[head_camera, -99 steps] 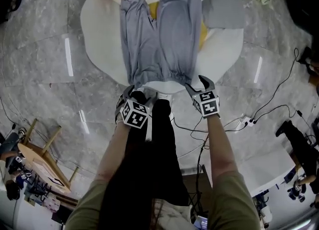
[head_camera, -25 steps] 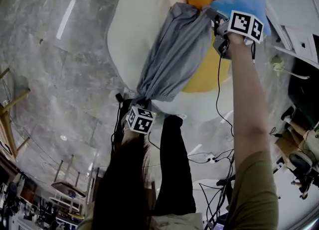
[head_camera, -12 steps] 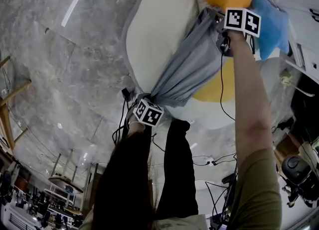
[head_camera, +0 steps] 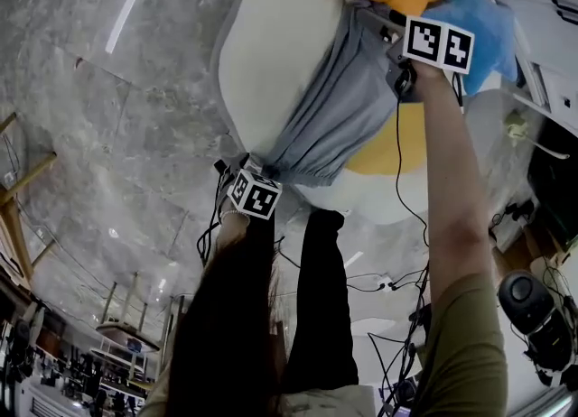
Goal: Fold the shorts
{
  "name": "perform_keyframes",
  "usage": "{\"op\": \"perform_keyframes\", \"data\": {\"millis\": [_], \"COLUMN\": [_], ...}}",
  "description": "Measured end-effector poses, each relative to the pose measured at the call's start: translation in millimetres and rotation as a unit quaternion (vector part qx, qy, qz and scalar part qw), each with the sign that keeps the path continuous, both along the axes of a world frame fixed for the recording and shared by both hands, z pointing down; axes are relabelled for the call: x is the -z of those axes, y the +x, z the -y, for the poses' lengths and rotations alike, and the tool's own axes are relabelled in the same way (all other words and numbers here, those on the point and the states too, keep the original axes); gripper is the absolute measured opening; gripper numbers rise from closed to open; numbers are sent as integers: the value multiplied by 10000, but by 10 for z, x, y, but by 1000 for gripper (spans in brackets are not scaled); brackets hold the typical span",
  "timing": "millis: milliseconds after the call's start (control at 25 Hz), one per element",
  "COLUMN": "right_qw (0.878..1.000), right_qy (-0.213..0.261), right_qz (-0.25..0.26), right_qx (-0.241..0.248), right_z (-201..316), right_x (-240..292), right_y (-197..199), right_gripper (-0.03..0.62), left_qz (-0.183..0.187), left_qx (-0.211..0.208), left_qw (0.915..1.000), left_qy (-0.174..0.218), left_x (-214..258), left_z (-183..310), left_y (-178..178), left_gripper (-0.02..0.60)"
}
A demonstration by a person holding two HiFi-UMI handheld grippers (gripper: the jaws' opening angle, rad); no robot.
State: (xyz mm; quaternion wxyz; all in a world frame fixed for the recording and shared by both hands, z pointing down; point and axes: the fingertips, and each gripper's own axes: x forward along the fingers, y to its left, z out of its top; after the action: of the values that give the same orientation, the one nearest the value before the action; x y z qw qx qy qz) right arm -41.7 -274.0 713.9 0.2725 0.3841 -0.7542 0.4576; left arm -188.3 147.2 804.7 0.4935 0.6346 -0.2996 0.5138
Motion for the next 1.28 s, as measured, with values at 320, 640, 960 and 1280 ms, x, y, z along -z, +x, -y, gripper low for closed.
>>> {"op": "perform_keyframes", "data": {"millis": [320,640,960,1280], "right_qw": [9971,9720,9688,9655], "right_qy": [-614,-2018,-1924,-2267], "right_qz": [-140,-38,-373,-839], "right_qx": [-417,-1206,-1516,-971], "right_z": [-1911,-4160,-4404,-4461], "right_x": [-39,-616,-900,-965], "right_y": [724,517,167,177], "right_gripper": [364,364,360,250], "left_qz": [-180,-266,-205,-33], "left_qx": [-185,-709,-811,-707], "left_qw": [9997,9970,9963,9974], "left_qy": [-36,-155,-183,-161], "left_x": [140,-7,-143,-190], "left_z": [-43,-57,-55,-94], "left_y": [-86,18,48,82], "left_gripper": [347,347,347,346]}}
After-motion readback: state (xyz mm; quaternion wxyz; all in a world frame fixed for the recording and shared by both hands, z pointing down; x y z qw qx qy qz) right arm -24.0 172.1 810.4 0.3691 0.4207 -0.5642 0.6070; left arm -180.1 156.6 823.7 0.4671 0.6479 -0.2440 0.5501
